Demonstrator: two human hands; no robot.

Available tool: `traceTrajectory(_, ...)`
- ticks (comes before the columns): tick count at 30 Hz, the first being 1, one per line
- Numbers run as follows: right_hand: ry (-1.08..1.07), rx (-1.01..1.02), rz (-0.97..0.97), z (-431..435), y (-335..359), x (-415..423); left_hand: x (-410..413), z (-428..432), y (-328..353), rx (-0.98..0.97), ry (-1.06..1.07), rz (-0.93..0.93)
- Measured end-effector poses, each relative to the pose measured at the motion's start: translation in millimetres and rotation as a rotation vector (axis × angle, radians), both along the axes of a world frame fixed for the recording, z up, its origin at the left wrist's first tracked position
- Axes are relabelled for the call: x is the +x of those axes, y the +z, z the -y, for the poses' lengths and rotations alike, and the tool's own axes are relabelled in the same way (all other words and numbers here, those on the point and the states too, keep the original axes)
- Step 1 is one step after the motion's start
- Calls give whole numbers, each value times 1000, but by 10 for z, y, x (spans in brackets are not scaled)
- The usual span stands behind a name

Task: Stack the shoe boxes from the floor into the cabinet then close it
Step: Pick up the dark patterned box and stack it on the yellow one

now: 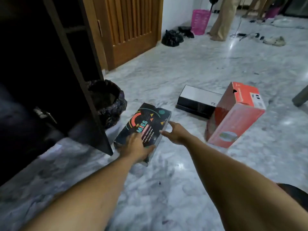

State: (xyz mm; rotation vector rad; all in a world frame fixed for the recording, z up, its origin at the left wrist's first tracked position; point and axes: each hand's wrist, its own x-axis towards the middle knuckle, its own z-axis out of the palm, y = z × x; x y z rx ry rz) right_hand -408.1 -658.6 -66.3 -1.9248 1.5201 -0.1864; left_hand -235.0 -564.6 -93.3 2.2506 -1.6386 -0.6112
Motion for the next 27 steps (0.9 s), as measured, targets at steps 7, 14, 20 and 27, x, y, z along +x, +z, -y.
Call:
traceTrajectory(7, 86, -19, -125, 726, -721, 324, -38, 170, -646, 15, 31, 144)
traceTrajectory(14, 138, -18, -330, 754, -829, 398, 19, 67, -799, -108, -13, 277)
traceTrajectory(20, 81, -113, -385, 230, -781, 17, 155, -81, -655, 12, -209, 225)
traceTrajectory(27, -57, -262, -357, -992, -821, -560, 371, -478, -659, 137, -442, 57)
